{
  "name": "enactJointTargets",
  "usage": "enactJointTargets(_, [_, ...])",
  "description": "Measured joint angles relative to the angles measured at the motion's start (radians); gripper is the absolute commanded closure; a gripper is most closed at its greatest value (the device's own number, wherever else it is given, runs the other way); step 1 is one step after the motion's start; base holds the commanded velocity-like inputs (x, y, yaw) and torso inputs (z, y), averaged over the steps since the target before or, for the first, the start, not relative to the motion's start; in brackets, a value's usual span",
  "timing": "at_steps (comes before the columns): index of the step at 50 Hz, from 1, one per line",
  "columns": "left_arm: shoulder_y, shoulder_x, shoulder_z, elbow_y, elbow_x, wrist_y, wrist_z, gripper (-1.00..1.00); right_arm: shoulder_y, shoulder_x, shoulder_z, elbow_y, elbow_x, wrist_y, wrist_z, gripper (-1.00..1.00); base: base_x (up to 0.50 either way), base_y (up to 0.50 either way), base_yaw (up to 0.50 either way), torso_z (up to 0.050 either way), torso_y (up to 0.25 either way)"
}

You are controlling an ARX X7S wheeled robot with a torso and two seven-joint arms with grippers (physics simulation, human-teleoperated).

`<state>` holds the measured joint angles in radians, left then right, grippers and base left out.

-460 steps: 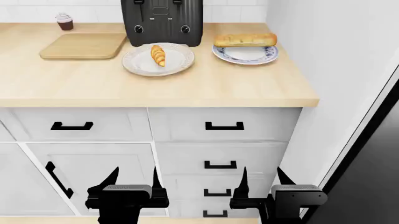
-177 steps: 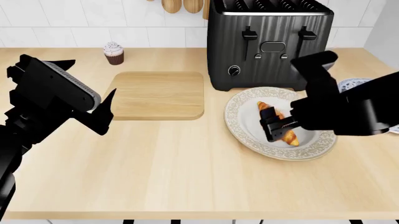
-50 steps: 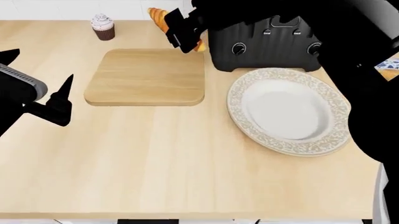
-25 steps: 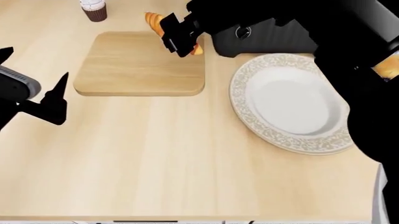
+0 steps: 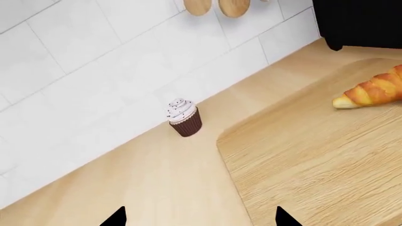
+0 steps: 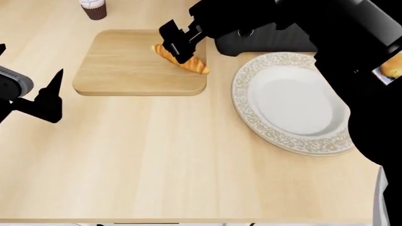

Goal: From the different types of pastries on the counter, select a croissant and place it on the cutting board. Then retrieve a jar of jam from the cabinet and place it alongside the croissant on the cutting board.

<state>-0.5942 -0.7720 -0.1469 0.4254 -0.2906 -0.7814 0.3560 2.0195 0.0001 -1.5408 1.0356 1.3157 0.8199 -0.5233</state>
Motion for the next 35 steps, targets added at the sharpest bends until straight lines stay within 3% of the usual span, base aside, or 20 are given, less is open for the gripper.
enactJointTargets(17, [-0.003,-0.004,-0.011,0.022,-0.006,-0.016,-0.008,-1.00,0.070,0.000,-0.005,0.008,0.059,-0.026,0.020,-1.00,0.00,0.00,0.00,0.000,0.005])
enactJointTargets(35, [0.002,-0.009,-0.029,0.057,-0.020,-0.049,-0.017,-1.00,0.144,0.000,-0.014,-0.005,0.130,-0.052,0.029,-1.00,0.00,0.00,0.00,0.000,0.244])
